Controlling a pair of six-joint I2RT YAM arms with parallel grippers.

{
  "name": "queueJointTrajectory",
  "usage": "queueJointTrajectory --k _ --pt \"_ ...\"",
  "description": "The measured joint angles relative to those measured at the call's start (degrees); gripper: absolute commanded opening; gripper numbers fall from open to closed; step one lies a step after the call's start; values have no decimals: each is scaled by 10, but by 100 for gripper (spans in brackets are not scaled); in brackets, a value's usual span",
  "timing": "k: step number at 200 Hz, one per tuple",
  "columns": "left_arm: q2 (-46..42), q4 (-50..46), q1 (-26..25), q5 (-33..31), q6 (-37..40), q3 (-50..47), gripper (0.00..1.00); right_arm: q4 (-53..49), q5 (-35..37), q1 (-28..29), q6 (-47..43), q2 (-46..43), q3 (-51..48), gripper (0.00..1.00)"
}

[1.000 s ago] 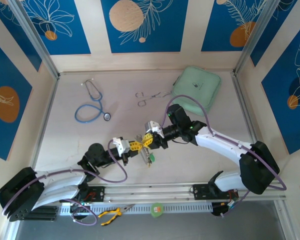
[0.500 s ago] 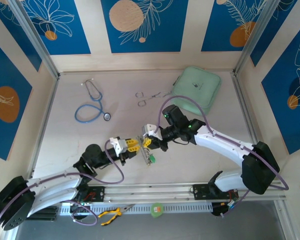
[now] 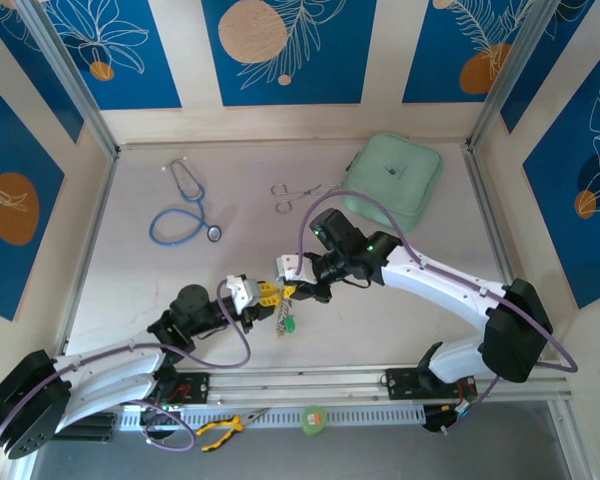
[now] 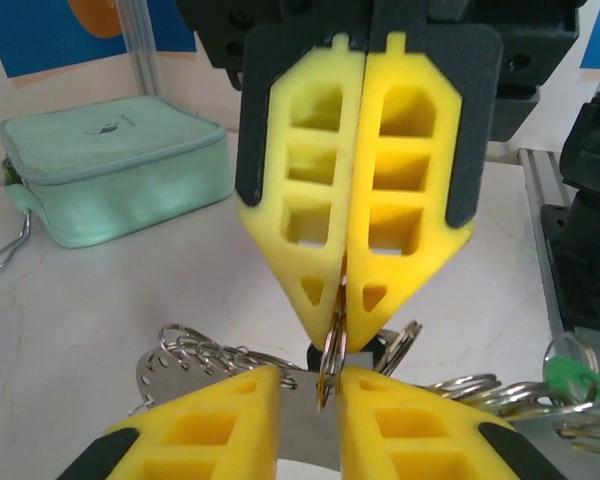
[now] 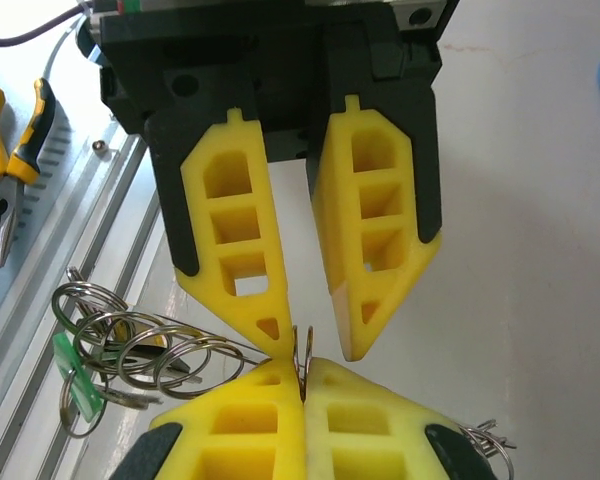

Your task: Put the keys on the keyring

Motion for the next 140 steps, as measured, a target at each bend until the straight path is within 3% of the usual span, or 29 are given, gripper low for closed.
queueJointTrajectory --k 27,64,85,107,140 --pt "6 0 0 6 2 1 18 -14 10 4 -7 9 8 0" --pt "11 -1 0 17 12 3 0 -31 23 9 -16 15 23 0" --pt "11 -3 0 21 12 4 0 -39 28 11 -17 15 26 0" --pt "11 -2 0 22 12 5 0 -33 17 1 -2 13 24 30" --pt "19 6 0 24 12 5 0 17 -39 -60 47 -38 -24 35"
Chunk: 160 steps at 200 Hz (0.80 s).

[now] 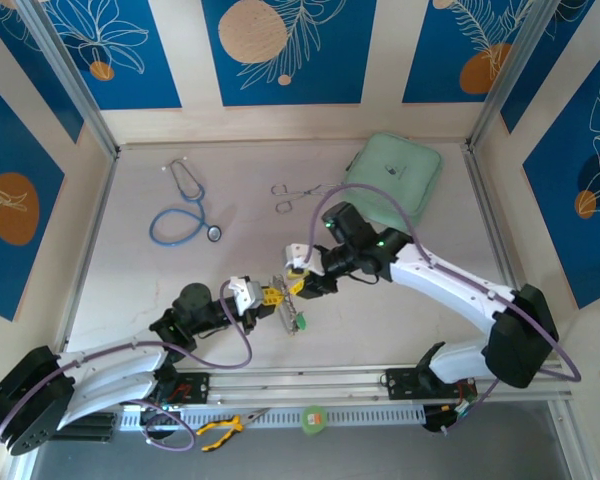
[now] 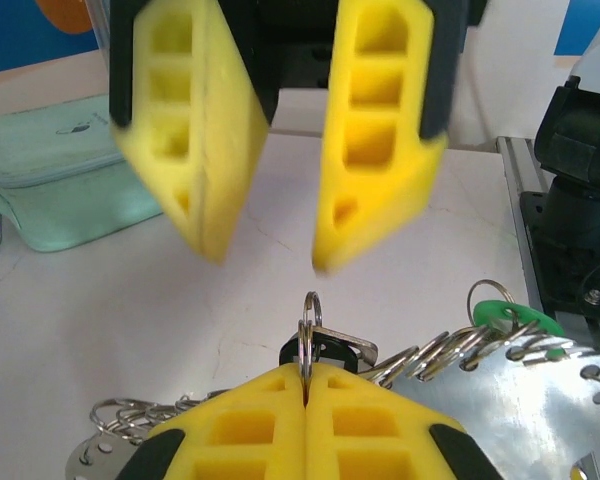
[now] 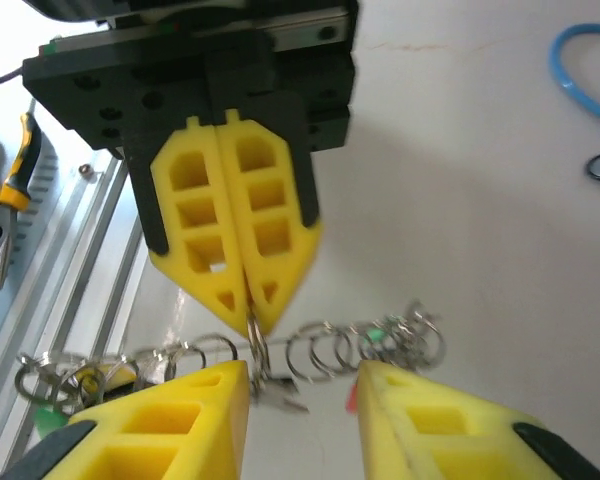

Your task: Put the keys on the keyring

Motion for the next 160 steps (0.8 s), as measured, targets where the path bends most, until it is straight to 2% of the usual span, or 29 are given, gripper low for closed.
queueJointTrajectory --k 16,64,104,160 --pt "5 6 0 0 0 0 0 9 -15 -16 17 -16 -15 35" --pt "7 17 0 2 0 0 0 21 -42 -13 39 -3 -26 34" --pt "8 17 0 2 0 0 0 23 -51 -8 43 15 -26 25" --pt "11 19 0 2 0 0 0 23 -59 -6 45 20 -26 18"
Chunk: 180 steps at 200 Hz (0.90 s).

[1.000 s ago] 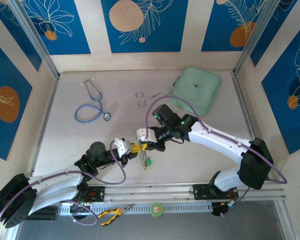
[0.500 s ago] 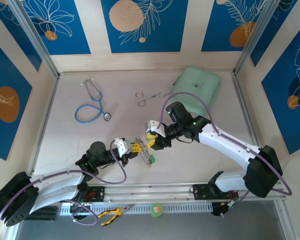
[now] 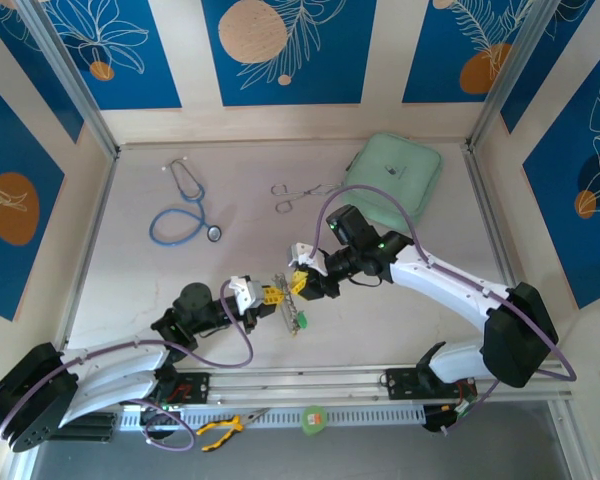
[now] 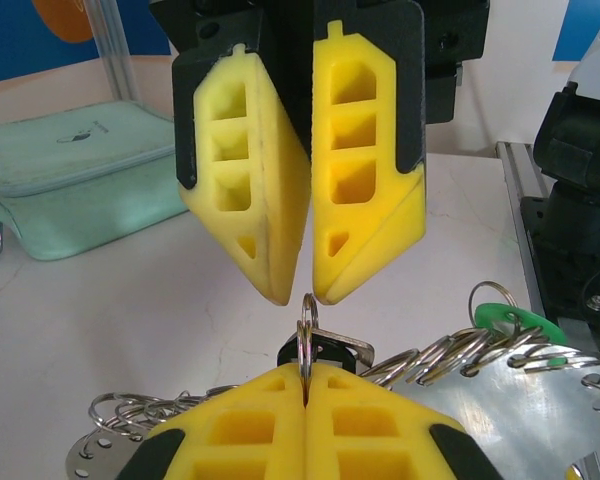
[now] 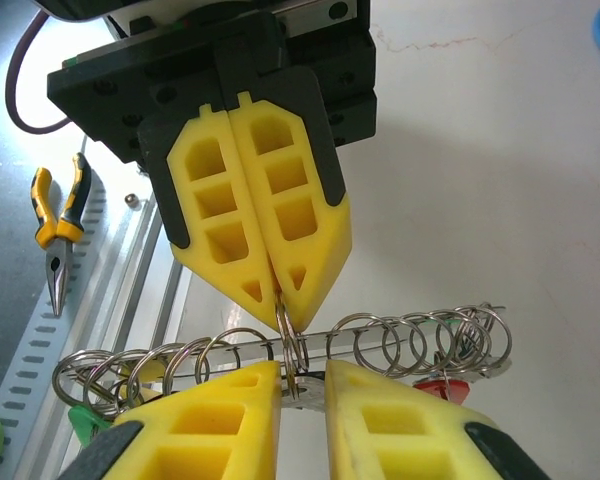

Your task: Put the keys on the keyring

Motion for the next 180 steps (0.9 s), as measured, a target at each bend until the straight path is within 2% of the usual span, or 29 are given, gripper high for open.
queueJointTrajectory --k 21,50,155,180 --pt "0 2 0 0 0 0 0 0 0 4 0 4 1 17" --pt "0 2 0 0 0 0 0 -2 0 6 -2 6 1 0" --pt "-13 -2 0 -7 1 0 0 -5 0 0 12 17 1 0" --pt "-13 -4 0 -9 3 0 0 -4 -2 0 19 28 1 6"
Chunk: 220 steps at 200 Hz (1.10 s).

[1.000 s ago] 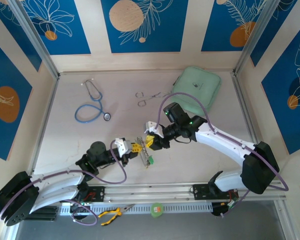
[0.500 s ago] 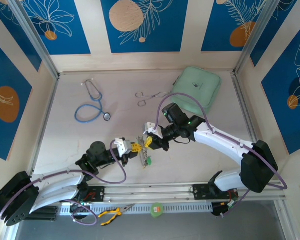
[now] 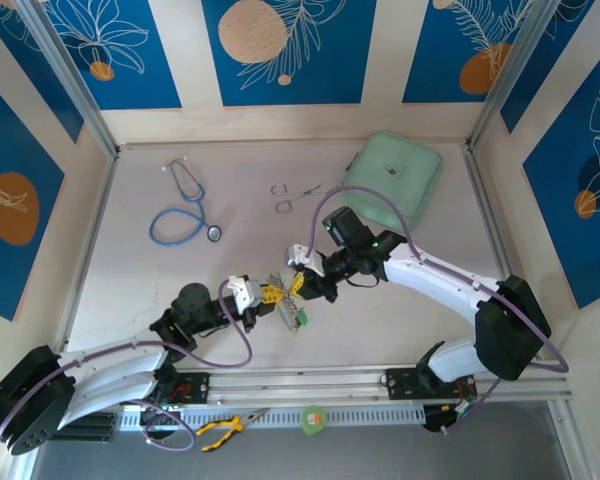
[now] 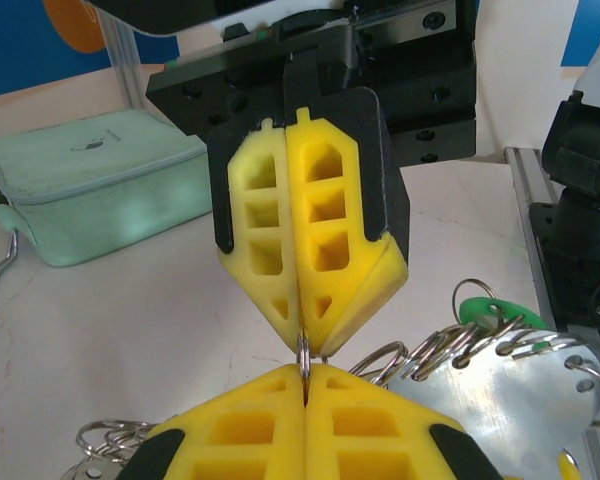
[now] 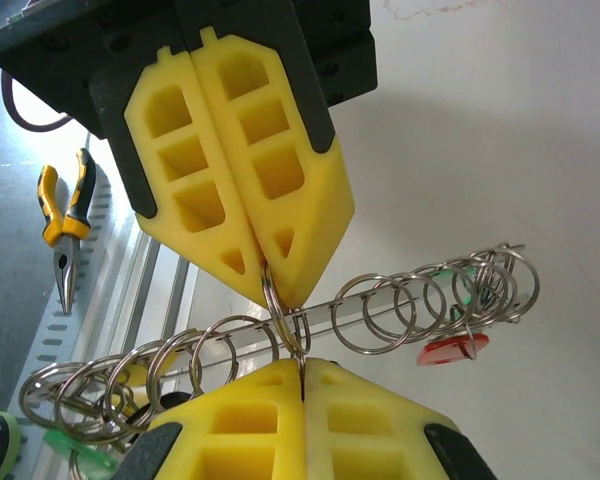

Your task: Put the keys on the keyring

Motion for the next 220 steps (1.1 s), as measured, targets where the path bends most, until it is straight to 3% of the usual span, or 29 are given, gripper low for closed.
queueJointTrajectory --k 22,41,119,163,220 --pt "0 2 0 0 2 0 0 6 -2 0 3 0 -1 21" --pt "0 2 0 0 4 0 0 29 -4 -2 14 -11 -18 25" --pt "1 13 0 1 6 0 0 65 -19 -2 20 -34 -31 26" --pt "2 17 0 2 6 0 0 88 3 -2 29 -34 -31 31" --pt "4 24 0 3 6 0 0 88 -6 6 26 -23 -31 21"
